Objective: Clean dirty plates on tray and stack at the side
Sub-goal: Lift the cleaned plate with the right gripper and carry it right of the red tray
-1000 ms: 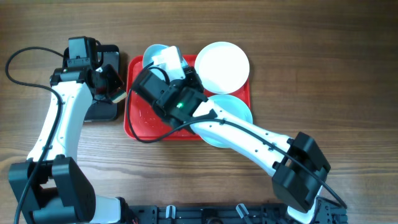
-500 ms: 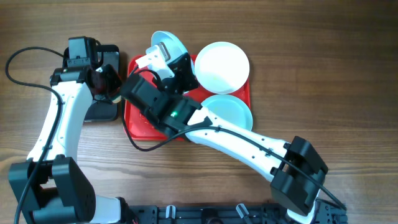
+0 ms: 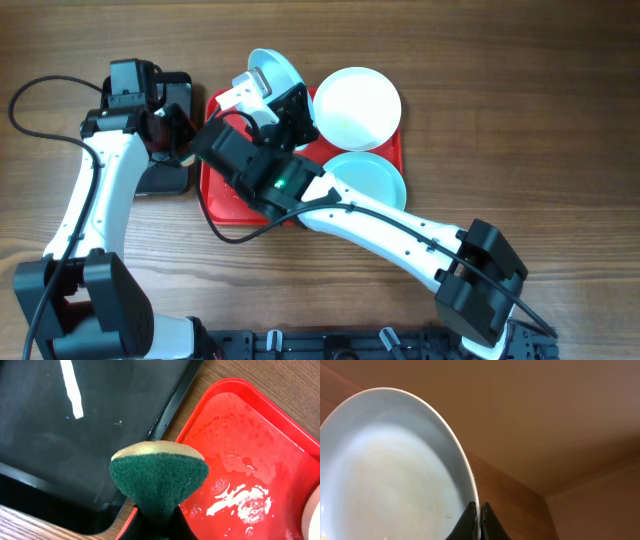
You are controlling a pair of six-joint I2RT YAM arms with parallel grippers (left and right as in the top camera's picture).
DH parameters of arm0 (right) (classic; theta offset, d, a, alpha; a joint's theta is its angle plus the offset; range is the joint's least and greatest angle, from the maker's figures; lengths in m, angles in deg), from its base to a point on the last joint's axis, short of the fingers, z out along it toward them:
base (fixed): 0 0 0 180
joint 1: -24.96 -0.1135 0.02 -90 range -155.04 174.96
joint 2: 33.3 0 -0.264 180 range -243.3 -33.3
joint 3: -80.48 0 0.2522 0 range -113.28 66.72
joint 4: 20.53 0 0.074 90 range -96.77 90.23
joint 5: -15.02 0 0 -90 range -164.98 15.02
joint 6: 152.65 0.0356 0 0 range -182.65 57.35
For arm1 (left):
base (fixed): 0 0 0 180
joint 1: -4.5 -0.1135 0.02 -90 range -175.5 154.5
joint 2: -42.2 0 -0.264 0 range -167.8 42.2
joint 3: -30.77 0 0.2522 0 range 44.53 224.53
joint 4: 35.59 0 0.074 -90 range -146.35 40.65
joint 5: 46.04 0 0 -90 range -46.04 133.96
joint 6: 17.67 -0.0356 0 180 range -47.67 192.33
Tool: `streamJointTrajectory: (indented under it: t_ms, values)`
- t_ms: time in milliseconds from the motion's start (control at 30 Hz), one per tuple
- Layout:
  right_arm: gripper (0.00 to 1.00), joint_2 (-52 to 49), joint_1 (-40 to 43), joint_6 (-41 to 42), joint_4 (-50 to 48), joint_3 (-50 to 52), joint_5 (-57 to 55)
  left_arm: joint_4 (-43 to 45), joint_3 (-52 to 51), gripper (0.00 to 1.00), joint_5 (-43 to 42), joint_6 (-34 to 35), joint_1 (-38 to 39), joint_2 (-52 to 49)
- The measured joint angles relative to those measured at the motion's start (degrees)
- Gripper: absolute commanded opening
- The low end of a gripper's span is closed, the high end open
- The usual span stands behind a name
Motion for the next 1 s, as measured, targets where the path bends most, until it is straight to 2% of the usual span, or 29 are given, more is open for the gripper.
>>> streamJointTrajectory:
  t_ms: [200,433,600,700,1000]
  values:
    - [0.04,0.0,1.09,9.09,11.3,0.02,14.19,-0.11,0.0,0.04,0.0,0.0,0.0,0.0]
    - [0.04,0.24,9.38,17.66,14.47,0.02,43.45,-1.07,0.0,0.04,0.0,0.0,0.0,0.0]
    - [0.04,3.32,23.15,20.41,18.43,0.02,64.15,-1.79,0.0,0.04,0.0,0.0,0.0,0.0]
    - [0.04,5.6,32.96,20.94,22.56,0.02,71.23,-1.77,0.0,0.04,0.0,0.0,0.0,0.0]
    - [0.04,6.91,56.85,20.46,30.56,1.29,78.38,-1.77,0.0,0.04,0.0,0.0,0.0,0.0]
